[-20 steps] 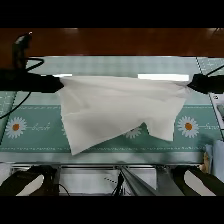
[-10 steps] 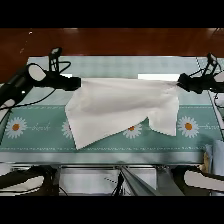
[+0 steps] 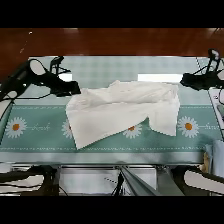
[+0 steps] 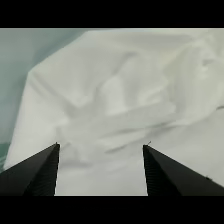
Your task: Fold the shirts.
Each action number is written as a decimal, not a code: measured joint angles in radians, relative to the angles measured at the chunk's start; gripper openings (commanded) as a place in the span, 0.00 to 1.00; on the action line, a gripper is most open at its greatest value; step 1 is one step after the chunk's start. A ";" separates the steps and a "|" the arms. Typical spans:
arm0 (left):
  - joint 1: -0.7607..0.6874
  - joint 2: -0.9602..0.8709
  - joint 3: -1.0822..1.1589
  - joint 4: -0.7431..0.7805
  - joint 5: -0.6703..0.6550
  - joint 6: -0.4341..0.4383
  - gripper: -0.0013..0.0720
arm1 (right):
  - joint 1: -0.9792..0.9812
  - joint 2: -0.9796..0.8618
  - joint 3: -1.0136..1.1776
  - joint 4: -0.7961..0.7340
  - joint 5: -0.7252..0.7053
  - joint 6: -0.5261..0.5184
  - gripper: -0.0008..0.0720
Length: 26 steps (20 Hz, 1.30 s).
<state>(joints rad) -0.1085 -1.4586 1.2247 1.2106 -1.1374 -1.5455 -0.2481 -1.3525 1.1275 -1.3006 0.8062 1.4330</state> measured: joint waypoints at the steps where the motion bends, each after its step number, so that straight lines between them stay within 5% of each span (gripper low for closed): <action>1: 0.016 0.022 0.003 0.002 -0.053 -0.006 0.87 | -0.001 0.034 0.005 -0.078 0.032 -0.001 0.62; 5: 0.013 0.184 -0.143 -0.032 -0.141 -0.011 0.87 | -0.063 0.119 -0.030 -0.266 0.134 0.044 0.64; 14: 0.047 0.579 -0.713 -0.217 -0.099 -0.017 0.87 | -0.185 0.151 -0.210 -0.185 0.179 -0.014 0.64; 26: 0.076 0.513 -0.935 -0.414 0.006 0.047 0.87 | -0.193 0.153 -0.232 -0.100 0.158 -0.064 0.64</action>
<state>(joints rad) -0.0326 -0.9451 0.2893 0.7963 -1.1316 -1.4982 -0.4412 -1.1999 0.8959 -1.4002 0.9638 1.3689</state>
